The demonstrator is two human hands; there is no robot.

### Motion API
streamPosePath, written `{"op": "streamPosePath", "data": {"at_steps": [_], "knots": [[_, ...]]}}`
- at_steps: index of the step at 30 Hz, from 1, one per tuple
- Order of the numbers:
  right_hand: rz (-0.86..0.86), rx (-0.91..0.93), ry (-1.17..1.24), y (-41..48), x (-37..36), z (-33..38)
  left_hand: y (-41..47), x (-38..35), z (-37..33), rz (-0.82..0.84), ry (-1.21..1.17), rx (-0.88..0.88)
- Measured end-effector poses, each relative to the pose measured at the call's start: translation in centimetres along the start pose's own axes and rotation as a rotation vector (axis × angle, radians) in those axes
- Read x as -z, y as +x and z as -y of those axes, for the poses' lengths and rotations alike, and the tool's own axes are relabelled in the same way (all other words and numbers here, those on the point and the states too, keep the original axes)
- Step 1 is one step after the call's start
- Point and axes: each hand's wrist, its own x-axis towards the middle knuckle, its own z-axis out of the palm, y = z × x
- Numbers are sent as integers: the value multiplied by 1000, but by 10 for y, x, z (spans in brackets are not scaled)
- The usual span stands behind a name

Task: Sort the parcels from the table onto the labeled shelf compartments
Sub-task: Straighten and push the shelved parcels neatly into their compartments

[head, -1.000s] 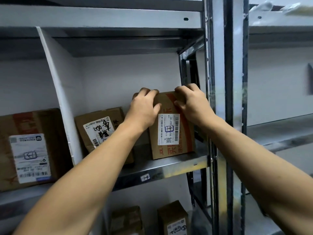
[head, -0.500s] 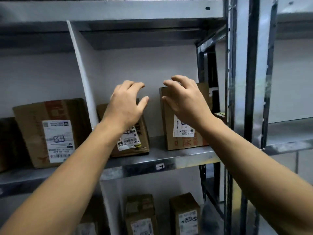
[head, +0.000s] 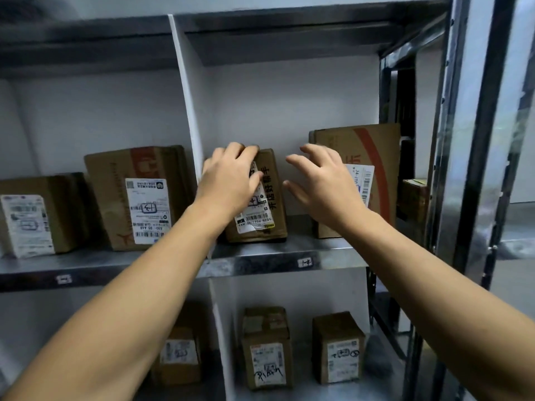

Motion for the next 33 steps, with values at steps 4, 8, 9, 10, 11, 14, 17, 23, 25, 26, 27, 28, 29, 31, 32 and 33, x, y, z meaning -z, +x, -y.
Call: {"op": "streamPosePath", "data": {"at_steps": [4,8,9,10,11,14,17,23,25,26,27,28,29,31,32,33], "knots": [[39,-27,1,-14,1,-3,-4,-3,0,-33,15,-13],[75,-43,4,-28,0,1,-6,-1,0,-18,-13,-16],[81,-47,2,-31,1,2,-7,0,0,-20,-23,-27],[85,-50,-2,-34,1,4,-9,2,0,-31,-38,-41],[86,-55,-3,-37,2,7,-11,5,0,-48,-60,-58],[74,-70,7,-48,6,17,-22,17,0,-100,-124,-108],[79,-65,8,-59,9,38,-47,36,7,-149,-169,-115],[140,3,9,-79,-1,128,-136,79,65,-117,-136,-43],[186,58,29,-84,-11,172,-170,95,97,-64,-69,18],[213,81,46,-87,-17,195,-187,102,113,-27,-33,55],[240,100,65,-90,-24,218,-206,110,129,19,2,91],[264,115,86,-93,-31,242,-225,119,145,66,35,124],[282,132,106,-97,-38,267,-245,128,161,107,67,156],[308,166,137,-107,-54,314,-284,146,190,174,129,226],[324,183,152,-112,-61,337,-304,156,205,203,161,265],[341,202,169,-116,-67,360,-323,166,219,230,191,305]]}}
